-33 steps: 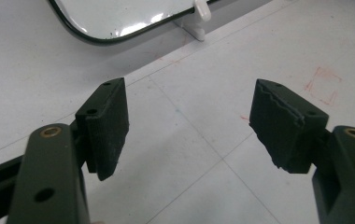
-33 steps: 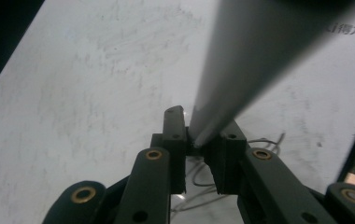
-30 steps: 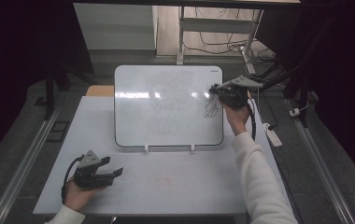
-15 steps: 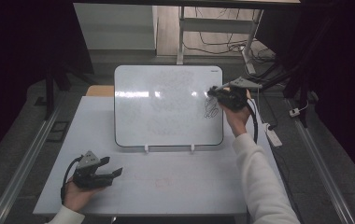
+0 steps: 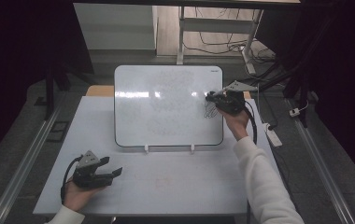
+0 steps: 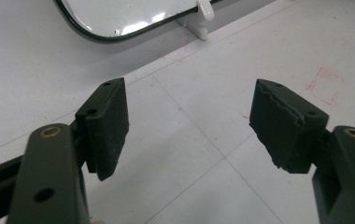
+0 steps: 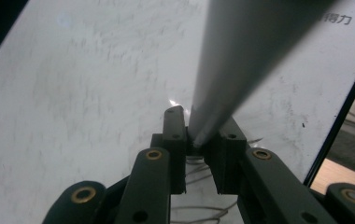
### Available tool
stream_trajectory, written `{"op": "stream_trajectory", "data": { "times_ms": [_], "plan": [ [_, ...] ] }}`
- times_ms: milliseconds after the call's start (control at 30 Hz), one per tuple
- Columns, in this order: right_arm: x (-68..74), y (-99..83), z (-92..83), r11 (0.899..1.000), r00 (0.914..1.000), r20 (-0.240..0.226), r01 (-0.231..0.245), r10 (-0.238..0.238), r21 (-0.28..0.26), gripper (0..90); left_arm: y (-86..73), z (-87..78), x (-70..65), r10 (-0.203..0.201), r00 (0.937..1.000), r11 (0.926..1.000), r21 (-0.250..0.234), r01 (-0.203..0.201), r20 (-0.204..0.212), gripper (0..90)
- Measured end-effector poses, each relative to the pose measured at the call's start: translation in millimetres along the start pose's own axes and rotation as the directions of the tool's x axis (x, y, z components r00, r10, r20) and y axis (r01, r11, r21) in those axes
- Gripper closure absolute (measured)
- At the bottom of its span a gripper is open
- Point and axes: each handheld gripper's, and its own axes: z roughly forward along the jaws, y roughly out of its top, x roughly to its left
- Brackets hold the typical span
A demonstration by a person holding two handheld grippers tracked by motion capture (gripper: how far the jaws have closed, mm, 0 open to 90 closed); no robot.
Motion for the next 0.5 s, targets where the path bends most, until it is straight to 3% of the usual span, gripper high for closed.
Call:
{"op": "stream_trajectory", "data": {
  "times_ms": [67,100,167,200,233,267,367,433,467,500],
  "plan": [
    [-10.8,2.8,-5.9,0.999,0.9967,0.072,-0.035,0.037,-0.036,77.8,0.3,-0.2,-1.3,0.002,1.0000,1.0000,-0.001,-0.002,-0.002,29.4],
    [-17.6,3.5,-9.3,0.995,0.9910,0.107,-0.074,0.081,-0.063,77.8,0.6,-0.5,-1.8,0.004,1.0000,1.0000,-0.003,-0.004,0.000,29.4],
    [-20.7,1.2,-10.9,0.988,0.9849,0.109,-0.125,0.135,-0.093,77.8,0.9,-1.0,-2.6,0.005,1.0000,1.0000,-0.005,-0.005,-0.002,29.4],
    [-7.3,-3.9,-4.0,0.993,0.9941,0.036,-0.101,0.103,-0.055,77.8,1.0,-1.1,-2.4,0.005,1.0000,1.0000,-0.007,-0.005,-0.002,29.3],
    [2.1,-6.9,0.2,0.997,0.9974,-0.011,-0.072,0.071,-0.024,77.8,1.1,-0.9,-1.8,0.005,1.0000,1.0000,-0.006,-0.005,-0.001,29.3],
    [10.1,-8.6,2.3,1.000,0.9996,-0.022,-0.019,0.019,-0.005,77.8,0.8,0.0,-0.8,0.000,1.0000,1.0000,-0.003,0.000,-0.002,29.3],
    [9.7,-5.9,0.2,1.000,0.9998,0.006,0.017,-0.017,0.000,77.8,0.4,0.5,-0.9,-0.001,1.0000,1.0000,0.000,0.001,0.000,29.3],
    [-5.2,-2.8,-6.7,0.997,0.9941,0.095,-0.047,0.053,-0.058,77.8,0.6,-0.1,-2.1,0.003,1.0000,1.0000,-0.002,-0.003,0.000,29.3],
    [-12.1,-2.8,-9.4,0.993,0.9888,0.111,-0.090,0.099,-0.082,77.8,0.8,-0.7,-2.7,0.004,1.0000,1.0000,-0.005,-0.004,0.001,29.3],
    [-14.5,-4.0,-9.5,0.987,0.9859,0.098,-0.127,0.136,-0.095,77.8,0.9,-1.1,-3.0,0.005,1.0000,1.0000,-0.006,-0.005,0.001,29.3]
  ]
}}
